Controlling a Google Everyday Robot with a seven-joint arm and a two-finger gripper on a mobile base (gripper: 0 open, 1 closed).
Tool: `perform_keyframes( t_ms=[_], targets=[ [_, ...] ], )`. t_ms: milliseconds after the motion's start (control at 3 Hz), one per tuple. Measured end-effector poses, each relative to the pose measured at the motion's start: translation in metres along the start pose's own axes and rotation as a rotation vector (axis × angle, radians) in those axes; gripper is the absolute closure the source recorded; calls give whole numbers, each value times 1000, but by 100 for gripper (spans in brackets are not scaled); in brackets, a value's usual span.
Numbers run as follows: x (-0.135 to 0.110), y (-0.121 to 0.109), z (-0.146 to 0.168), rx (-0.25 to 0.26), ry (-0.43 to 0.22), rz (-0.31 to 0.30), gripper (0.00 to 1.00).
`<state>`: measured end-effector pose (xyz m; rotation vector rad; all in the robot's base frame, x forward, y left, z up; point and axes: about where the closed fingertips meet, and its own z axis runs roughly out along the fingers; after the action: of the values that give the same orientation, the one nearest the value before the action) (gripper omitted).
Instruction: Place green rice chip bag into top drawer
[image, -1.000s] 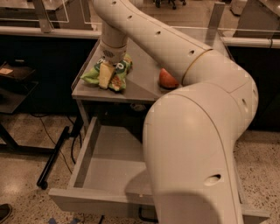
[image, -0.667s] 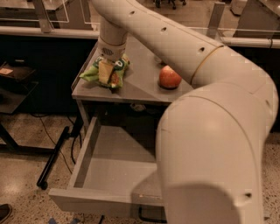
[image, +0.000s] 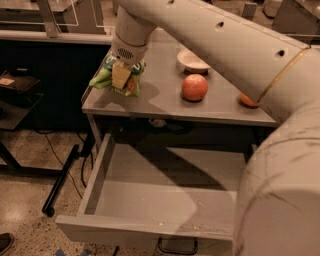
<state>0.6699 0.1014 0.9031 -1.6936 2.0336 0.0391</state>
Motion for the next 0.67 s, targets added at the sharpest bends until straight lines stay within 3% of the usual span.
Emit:
perform_keyframes(
  t_ms=[333, 667],
  targets=[
    [2, 23, -20, 14, -68, -67, 100],
    [6, 25, -20, 17, -72, -77, 100]
  ],
)
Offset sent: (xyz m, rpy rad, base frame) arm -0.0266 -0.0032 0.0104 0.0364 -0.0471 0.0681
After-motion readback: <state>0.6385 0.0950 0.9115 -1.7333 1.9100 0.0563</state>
